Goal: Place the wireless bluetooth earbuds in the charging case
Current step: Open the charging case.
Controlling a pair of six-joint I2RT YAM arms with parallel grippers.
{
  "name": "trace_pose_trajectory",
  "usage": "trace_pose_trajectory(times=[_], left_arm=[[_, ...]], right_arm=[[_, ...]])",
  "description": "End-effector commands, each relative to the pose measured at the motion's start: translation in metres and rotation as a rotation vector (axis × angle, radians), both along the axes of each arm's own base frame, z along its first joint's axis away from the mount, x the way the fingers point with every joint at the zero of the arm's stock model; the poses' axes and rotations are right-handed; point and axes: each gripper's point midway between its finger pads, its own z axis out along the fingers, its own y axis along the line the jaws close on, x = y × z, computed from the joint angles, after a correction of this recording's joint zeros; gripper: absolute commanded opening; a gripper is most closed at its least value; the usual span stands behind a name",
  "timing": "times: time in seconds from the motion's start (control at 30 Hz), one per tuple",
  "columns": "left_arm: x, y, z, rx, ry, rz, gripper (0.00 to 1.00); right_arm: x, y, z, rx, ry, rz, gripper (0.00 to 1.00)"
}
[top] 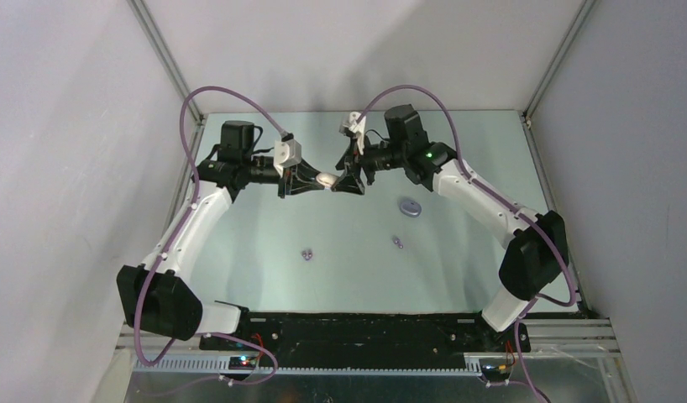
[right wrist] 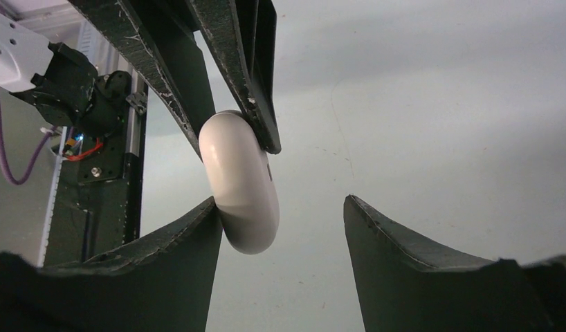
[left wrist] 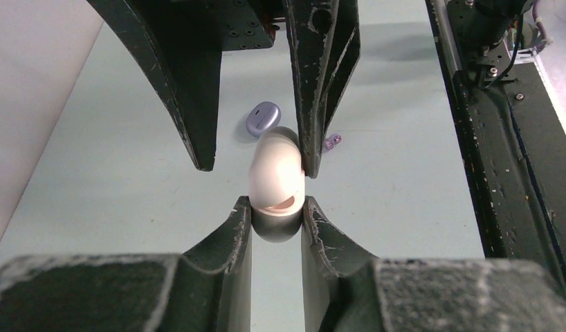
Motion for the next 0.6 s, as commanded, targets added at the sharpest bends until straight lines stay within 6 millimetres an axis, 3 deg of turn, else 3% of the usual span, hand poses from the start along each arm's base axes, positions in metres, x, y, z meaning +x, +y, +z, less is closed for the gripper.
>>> trace_pose_trajectory(times=[0.0, 0.27, 0.57], left_arm=[[-0.019, -0.002, 0.008, -0.006, 0.027, -0.044, 0.0], [-0.018, -0.003, 0.008, -0.004, 0.016, -0.05, 0.0], [-0.011, -0.005, 0.007, -0.031, 0.065, -0.015, 0.0]], right_arm=[[0.032, -0.006, 0.046, 0.101, -0.107, -0.081, 0.67], [0.042, -0.014, 0.044, 0.109, -0.077, -0.119, 0.67], [0.03, -0.016, 0.048, 0.124, -0.068, -0.083, 0.67]])
